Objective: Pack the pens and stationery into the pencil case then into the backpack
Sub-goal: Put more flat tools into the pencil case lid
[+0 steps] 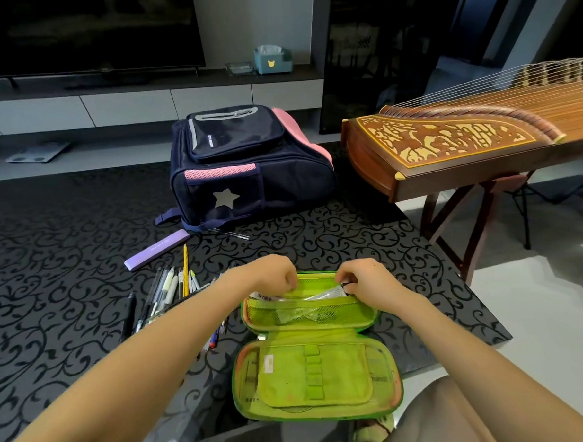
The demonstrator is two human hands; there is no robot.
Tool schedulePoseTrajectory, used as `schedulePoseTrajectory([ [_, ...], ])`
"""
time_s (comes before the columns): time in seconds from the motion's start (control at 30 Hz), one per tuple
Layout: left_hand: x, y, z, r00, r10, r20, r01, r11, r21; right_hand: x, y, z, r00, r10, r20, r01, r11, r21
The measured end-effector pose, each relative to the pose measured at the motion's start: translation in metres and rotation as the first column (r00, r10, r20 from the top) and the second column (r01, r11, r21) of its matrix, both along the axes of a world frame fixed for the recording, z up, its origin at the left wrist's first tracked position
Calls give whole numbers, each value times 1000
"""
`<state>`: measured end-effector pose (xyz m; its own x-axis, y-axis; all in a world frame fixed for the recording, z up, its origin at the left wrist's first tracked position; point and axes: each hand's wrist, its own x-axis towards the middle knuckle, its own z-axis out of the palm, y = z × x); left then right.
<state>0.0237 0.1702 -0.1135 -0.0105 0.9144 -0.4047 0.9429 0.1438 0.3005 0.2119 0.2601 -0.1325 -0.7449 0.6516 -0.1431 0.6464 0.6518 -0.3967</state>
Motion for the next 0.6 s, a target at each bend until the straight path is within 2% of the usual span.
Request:
schedulePoseTrajectory([
  [0.1, -4, -4, 2, 1000, 17, -4, -17, 1000, 23, -9, -5, -5, 999, -7, -52, 7, 1000, 18],
  [0.2, -7, -12, 0, 997, 7, -80, -6, 1000, 8, -12, -6, -7, 1000, -2, 9, 2, 999, 34],
  [0.33, -13, -23, -1, 976, -53, -213, 47, 998, -33, -8, -5, 2, 991, 45, 124, -43, 999, -20],
  [0.47, -14, -23, -1, 987, -49, -152, 39, 997, -67, -9, -4, 12, 974, 86, 208, -91, 996, 14],
  [0.6, -8, -16, -2, 998, -36, -43, 33, 996, -77, -9, 1, 6, 981, 50, 189, -53, 999, 12],
])
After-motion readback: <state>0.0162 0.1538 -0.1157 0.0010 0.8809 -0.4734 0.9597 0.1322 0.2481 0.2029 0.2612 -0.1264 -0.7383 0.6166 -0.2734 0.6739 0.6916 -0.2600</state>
